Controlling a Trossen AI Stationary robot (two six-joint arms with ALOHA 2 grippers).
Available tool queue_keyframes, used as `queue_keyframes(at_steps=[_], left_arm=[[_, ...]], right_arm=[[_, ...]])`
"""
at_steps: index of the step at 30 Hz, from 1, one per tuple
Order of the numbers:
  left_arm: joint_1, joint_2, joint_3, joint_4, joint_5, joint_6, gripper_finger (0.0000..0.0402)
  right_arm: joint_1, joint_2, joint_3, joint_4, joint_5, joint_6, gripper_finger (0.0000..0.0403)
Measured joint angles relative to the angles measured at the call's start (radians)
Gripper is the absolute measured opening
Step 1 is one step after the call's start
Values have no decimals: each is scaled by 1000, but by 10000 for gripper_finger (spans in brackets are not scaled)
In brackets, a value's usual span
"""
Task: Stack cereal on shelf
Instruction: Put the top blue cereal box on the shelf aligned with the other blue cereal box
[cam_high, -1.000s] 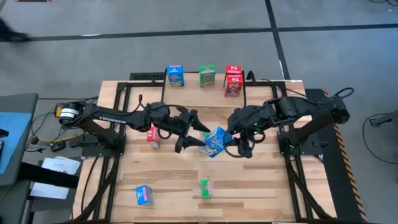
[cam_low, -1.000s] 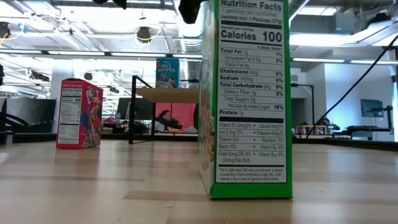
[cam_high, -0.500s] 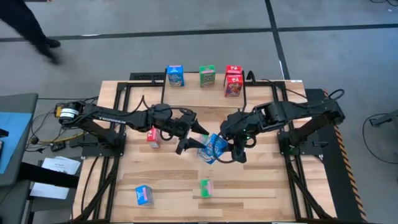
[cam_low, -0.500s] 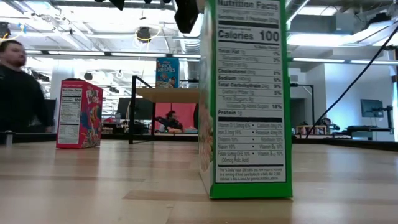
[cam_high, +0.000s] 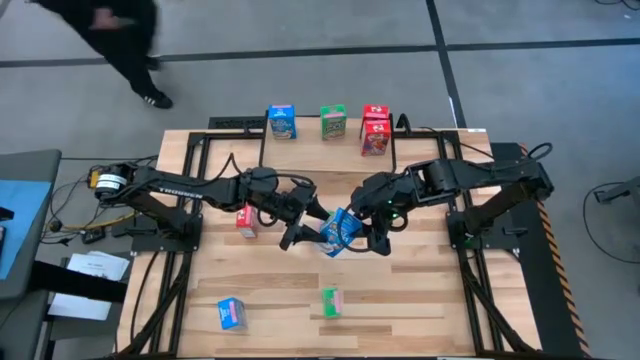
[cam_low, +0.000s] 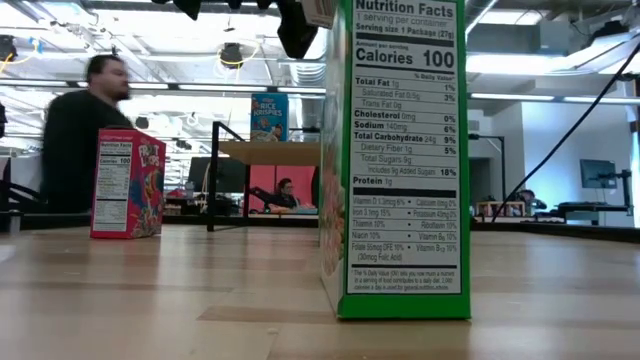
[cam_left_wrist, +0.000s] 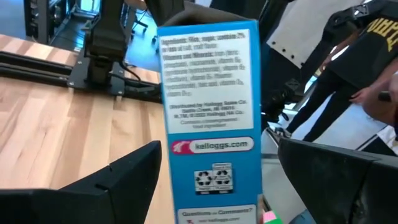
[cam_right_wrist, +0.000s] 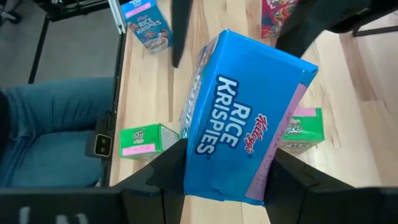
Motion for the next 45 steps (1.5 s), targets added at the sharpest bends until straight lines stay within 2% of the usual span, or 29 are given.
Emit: queue_keyframes(at_steps=[5,14,20,28,37,45], left_arm=[[0,0,0,0,4,16,303],[0,0,0,3,26,19,242],[0,0,0,3,25,19,216],[0,0,0,3,24,19,204],[0,0,0,3,38,21,202],[1,-8,-1,-13,36,52,191]], right_arm=[[0,0,0,3,0,0,190],[0,0,0,17,0,1,190],[1,0,0,17,-1,1,191],[1,0,0,17,-1,2,208],[1,0,0,12,-1,5,261],[-6,-42,2,-20,-1,11,265]])
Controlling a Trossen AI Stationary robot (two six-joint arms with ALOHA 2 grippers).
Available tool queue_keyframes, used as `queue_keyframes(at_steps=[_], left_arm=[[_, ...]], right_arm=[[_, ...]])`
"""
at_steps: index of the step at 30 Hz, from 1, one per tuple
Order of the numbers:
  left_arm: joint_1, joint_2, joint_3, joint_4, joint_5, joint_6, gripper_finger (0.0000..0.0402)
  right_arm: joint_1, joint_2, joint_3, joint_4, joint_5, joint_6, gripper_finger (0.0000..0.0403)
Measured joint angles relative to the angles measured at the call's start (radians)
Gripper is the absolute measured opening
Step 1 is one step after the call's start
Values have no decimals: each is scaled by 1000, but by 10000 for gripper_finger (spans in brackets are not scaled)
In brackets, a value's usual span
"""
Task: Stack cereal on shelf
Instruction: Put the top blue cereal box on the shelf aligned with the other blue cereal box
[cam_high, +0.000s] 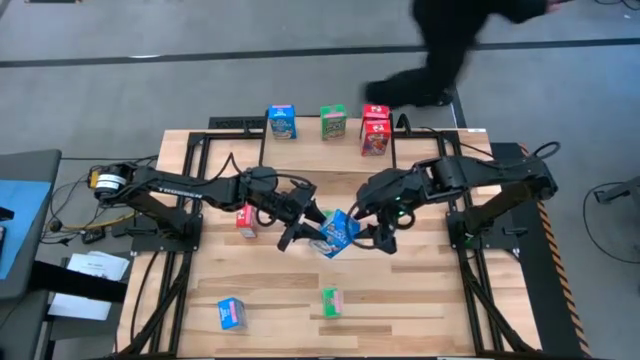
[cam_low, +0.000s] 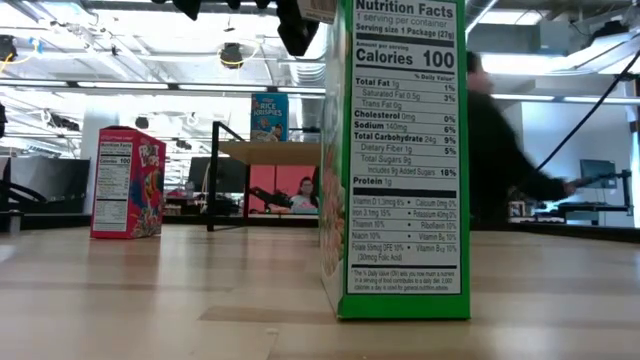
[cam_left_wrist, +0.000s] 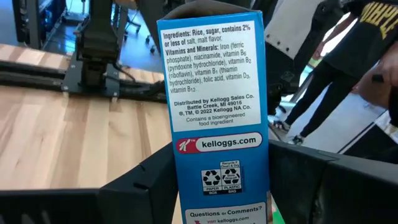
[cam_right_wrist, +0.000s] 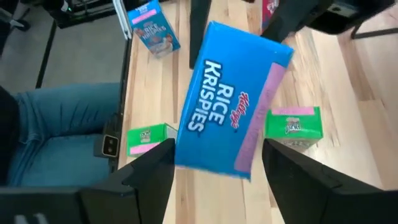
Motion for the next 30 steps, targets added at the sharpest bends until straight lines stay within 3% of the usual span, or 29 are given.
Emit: queue_keyframes(at_steps=[17,30], left_arm=[[1,-277,-5,-241,-298,221,190],[-6,-498,-8,-439,-487,282,190]], right_arm=[[18,-230,0,-8,4,-3,265],[167,-265,-3,-87,63,-26,265]])
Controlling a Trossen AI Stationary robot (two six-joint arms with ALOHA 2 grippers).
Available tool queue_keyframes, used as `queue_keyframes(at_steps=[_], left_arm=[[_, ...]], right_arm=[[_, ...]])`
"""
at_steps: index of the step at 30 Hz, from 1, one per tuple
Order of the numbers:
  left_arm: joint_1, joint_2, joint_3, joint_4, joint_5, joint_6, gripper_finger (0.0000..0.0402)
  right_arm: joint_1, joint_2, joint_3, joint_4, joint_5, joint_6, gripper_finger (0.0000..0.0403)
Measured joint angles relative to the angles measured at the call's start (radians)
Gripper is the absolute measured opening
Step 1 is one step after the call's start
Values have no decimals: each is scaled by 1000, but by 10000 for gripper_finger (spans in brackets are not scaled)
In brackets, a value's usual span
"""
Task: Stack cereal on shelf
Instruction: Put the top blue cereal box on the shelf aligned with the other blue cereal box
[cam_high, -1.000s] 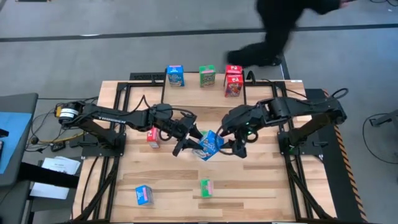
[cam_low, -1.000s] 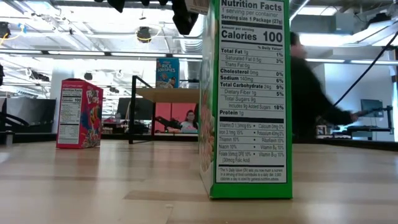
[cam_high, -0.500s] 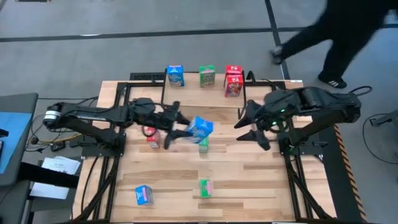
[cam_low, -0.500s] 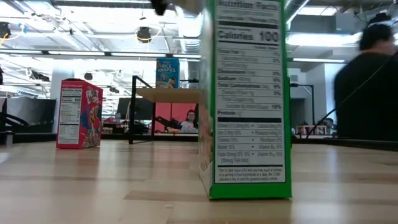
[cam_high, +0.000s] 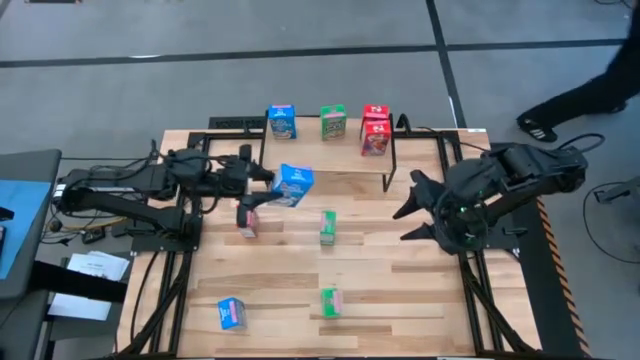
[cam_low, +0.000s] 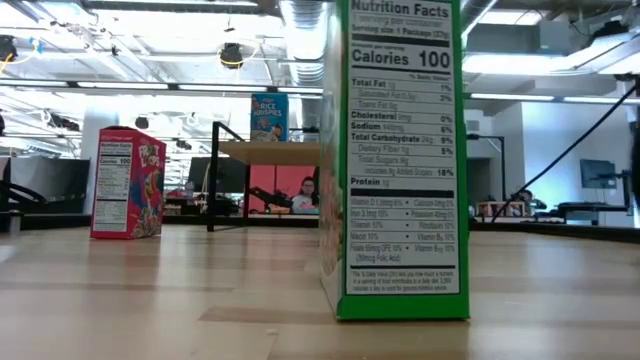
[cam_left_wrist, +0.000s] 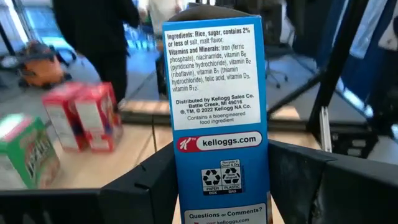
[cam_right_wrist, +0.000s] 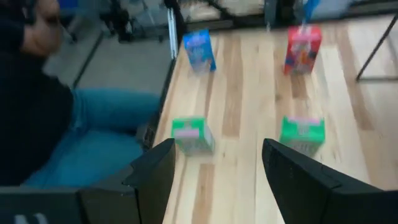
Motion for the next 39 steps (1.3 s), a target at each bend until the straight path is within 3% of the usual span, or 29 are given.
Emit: queue_keyframes(at_steps=[3,7,13,19,27,39], left_arm=[[0,-39,-56,33,-13,1,190],[0,-92,-217,190,-50,-7,190],[33,-162,-477,597,-104,36,190],[122,-168,-679,880,-131,15,190],[234,-56,-732,988,-61,-34,190],[376,100,-732,1113,-58,-18,190]], right_arm=[[43,7,-1,-1,45,-2,265],[96,18,-1,-11,123,-2,265],[149,19,-1,-10,156,16,265],[164,19,-1,-8,158,17,265],[147,20,-2,-12,178,16,265],[148,20,-2,-13,181,16,265]])
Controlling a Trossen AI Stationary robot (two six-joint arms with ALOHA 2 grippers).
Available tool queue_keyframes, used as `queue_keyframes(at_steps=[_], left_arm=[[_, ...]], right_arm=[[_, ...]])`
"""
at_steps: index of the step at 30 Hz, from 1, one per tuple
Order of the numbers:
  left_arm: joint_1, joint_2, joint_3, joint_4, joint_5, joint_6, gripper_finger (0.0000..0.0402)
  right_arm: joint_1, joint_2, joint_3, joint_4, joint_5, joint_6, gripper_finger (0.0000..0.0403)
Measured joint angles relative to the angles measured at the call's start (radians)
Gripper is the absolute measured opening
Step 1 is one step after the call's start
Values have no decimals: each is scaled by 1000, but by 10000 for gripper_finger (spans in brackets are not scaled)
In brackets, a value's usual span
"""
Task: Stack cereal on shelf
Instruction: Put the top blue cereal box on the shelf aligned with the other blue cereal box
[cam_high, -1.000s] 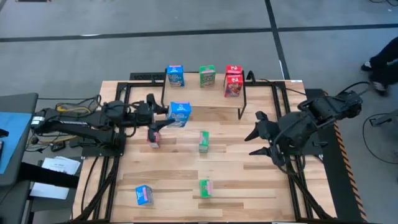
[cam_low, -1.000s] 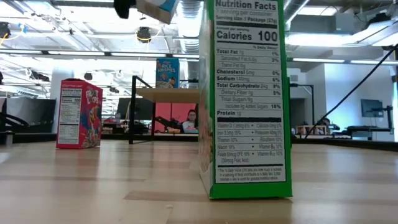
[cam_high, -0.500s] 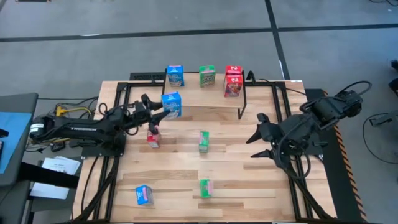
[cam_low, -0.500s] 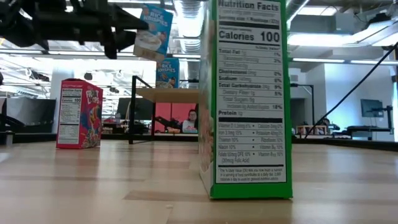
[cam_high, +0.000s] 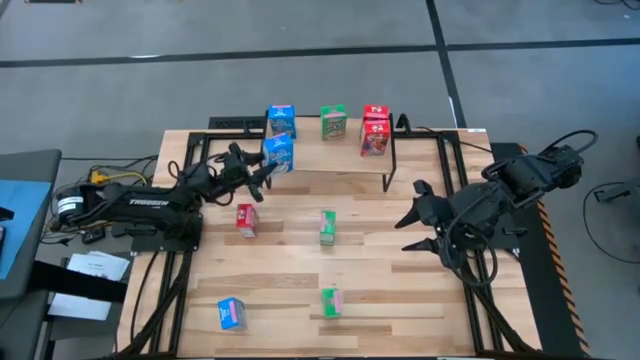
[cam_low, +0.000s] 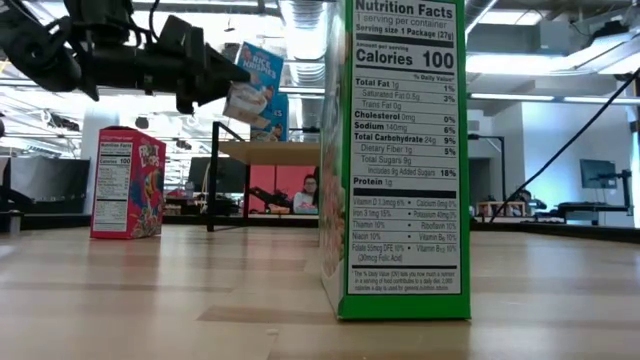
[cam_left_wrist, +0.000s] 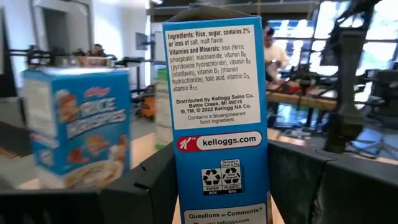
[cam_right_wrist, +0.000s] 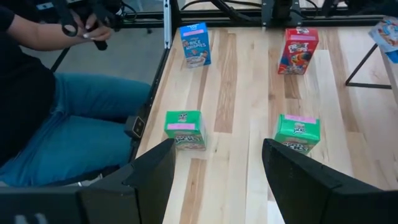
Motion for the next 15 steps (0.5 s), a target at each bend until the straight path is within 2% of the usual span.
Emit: queue_keyframes(at_steps=[7,15], left_arm=[[68,64,0,55,2,19,190],[110,129,33,67,79,1,190]], right_arm=[[0,0,0,0,0,0,265],[0,0,0,0,0,0,265]])
